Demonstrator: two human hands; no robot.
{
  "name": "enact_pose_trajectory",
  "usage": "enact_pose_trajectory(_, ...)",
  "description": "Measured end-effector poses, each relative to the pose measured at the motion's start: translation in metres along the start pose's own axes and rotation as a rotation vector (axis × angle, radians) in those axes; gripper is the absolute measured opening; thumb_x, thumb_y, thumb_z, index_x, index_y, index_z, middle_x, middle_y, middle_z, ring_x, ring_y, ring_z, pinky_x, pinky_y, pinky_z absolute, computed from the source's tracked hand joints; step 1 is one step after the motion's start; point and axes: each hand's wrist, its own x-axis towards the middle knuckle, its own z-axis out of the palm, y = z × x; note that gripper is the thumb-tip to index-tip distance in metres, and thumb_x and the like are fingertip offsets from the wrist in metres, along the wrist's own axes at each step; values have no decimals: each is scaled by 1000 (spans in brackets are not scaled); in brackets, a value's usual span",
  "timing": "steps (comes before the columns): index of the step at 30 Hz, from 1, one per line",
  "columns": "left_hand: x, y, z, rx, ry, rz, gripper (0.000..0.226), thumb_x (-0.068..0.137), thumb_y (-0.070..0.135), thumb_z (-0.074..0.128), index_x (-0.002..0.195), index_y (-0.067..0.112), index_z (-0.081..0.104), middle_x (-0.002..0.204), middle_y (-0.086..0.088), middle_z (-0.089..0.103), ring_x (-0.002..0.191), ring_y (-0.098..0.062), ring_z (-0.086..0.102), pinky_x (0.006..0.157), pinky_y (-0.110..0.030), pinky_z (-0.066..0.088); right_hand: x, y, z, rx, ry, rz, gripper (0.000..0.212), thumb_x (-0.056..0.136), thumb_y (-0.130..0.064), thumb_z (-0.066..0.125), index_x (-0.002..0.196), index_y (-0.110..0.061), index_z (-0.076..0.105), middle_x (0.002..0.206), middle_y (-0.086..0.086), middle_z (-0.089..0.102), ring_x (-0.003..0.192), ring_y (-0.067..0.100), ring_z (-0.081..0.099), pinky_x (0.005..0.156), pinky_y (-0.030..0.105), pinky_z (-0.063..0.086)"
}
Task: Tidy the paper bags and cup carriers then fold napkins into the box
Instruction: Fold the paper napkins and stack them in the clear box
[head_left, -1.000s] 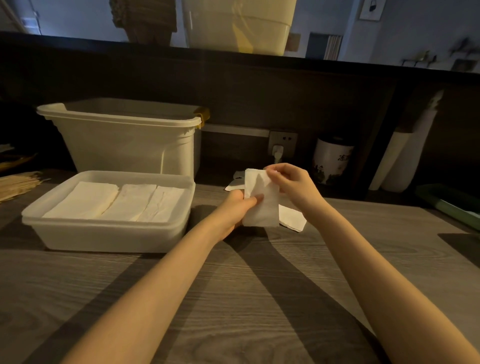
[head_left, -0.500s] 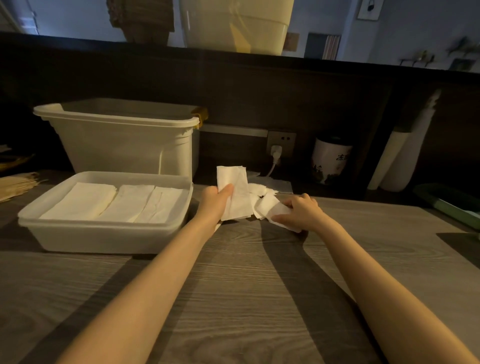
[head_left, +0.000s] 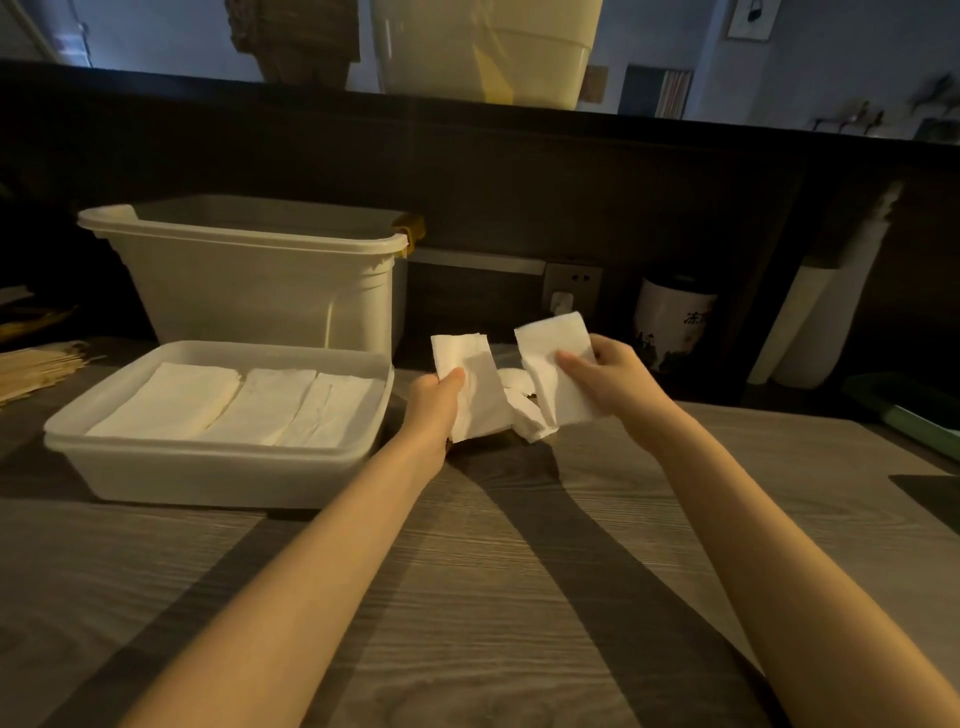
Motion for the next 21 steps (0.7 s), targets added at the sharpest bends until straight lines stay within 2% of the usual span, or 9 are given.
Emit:
enact_pose_trajectory(3,-4,2,3,-170,-91,-107,29,98,27,43,124,14,44,105,-8,55,100,-25,56,95,-44,47,-1,-9,7,131,23,-32,33,96,-29,52,126,-16,48,94,-10,55,81,3,54,62,17,43)
enact_pose_trajectory(7,-15,5,10,-361,-245,-187,21,99,26,41,119,18,44,99,-8,60,88,-23,59,77,-40,52,-5,-12,24,140,48,-60,32,96,-27,49,125,-14,46,103,-4,55,84,4,55,65,17,45)
enact_pose_trajectory(11,-21,6,16,-412,-349,-167,34,101,32,35,129,17,46,107,-9,62,88,-21,61,70,-34,52,-5,-8,33,-17,60,-96,27,96,-28,49,119,-12,46,103,-2,52,94,15,58,71,21,47)
enact_pose_trajectory(15,-20,7,15,-347,-397,-121,41,98,51,19,117,26,46,102,-7,61,88,-20,61,71,-32,53,-7,-8,35,-99,48,-132,35,97,-28,48,127,-11,43,107,-3,50,90,10,54,61,13,43)
enact_pose_trajectory(17,-21,7,15,-265,-391,-89,37,98,46,31,122,21,46,105,-6,60,91,-19,61,68,-30,54,-9,-8,35,-124,49,-161,30,97,-28,49,121,-10,47,104,-2,53,89,11,56,61,13,43)
enact_pose_trajectory(19,-23,7,15,-192,-355,-51,39,96,29,48,131,14,44,110,-7,60,96,-19,60,71,-29,53,-10,-7,36,-124,53,-184,24,96,-26,50,115,-11,51,102,-2,55,92,13,57,67,18,45)
enact_pose_trajectory(21,-22,5,15,-139,-332,-22,40,94,21,51,132,10,43,113,-7,59,99,-19,59,75,-29,52,-10,-7,38,-141,63,-188,20,96,-24,51,111,-12,52,103,0,55,93,13,56,74,23,46)
